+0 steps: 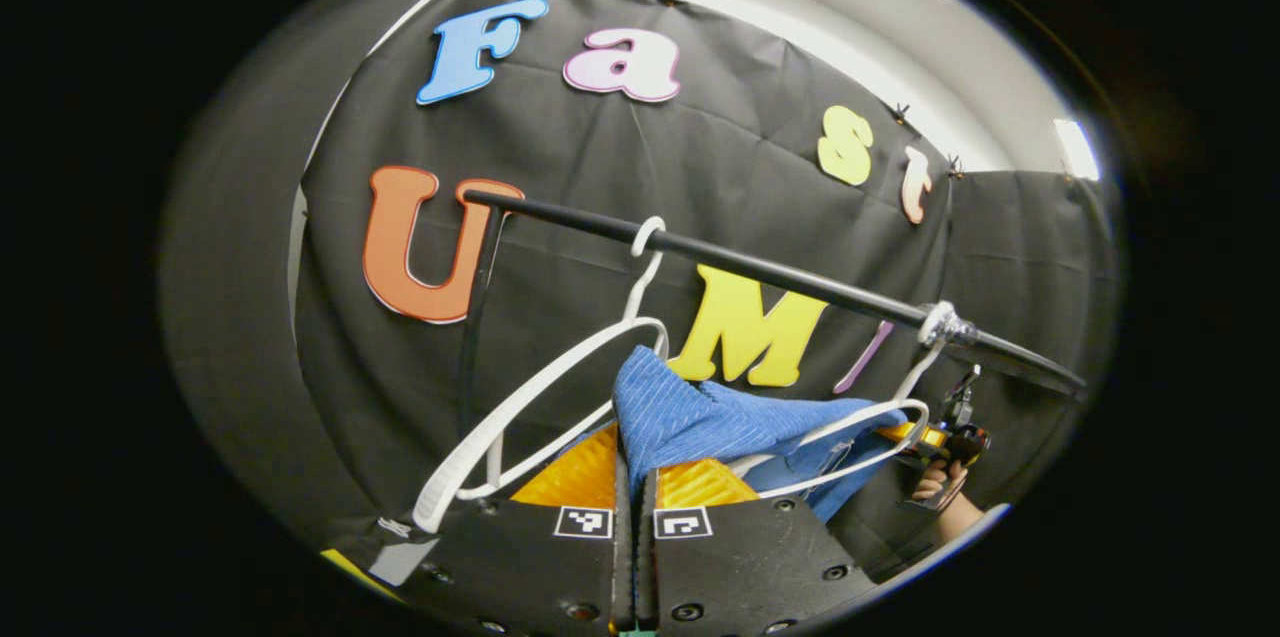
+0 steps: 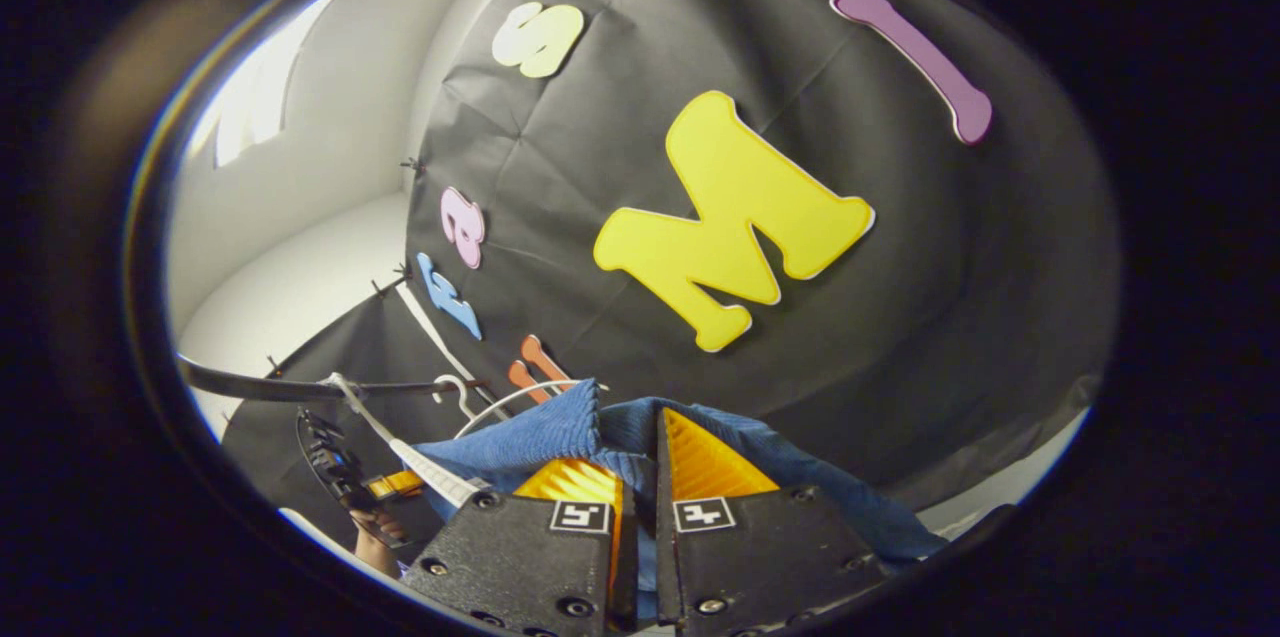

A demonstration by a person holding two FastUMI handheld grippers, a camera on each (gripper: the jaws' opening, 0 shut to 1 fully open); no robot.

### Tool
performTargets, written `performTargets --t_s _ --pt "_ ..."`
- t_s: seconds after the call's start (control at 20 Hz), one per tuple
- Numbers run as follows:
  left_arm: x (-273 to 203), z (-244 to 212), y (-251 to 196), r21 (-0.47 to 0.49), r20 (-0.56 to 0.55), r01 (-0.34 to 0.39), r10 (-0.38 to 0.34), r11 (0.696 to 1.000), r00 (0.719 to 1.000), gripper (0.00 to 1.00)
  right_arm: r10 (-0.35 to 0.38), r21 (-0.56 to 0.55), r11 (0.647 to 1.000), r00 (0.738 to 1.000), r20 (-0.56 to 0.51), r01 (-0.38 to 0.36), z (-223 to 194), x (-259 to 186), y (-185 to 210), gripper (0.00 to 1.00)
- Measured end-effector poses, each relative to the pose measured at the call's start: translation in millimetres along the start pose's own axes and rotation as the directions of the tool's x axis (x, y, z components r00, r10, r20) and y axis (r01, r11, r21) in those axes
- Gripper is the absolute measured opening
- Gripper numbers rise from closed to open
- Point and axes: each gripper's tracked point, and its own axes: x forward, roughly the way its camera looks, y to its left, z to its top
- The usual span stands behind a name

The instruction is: Grasp the clothes on the hanger with both hands and then place them into the laundry hamper below.

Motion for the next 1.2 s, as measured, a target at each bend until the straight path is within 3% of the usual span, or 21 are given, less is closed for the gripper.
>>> performTargets --t_s 0.3,0.7,1.2 --pt "1.9 -10.5 -3.4 -0.061 -0.038 0.068 -0.070 0.996 0.997 0.01 0.029 0.063 0.998 1.000 -0.012 -0.028 -7.0 1.2 -7.7 0.10" --pt "-9.7 -40.5 -7.6 -0.071 -0.123 0.131 -0.139 0.989 0.983 0.01 -0.015 0.084 0.996 0.999 -0.029 0.018 -22.4 -14.6 -23.4 0.10" --pt "-25.9 -97.2 8.4 -0.194 -0.182 0.099 -0.135 0.976 0.974 0.01 -0.067 0.158 0.984 0.994 -0.085 0.080 -67.2 -33.1 -43.1 0.10"
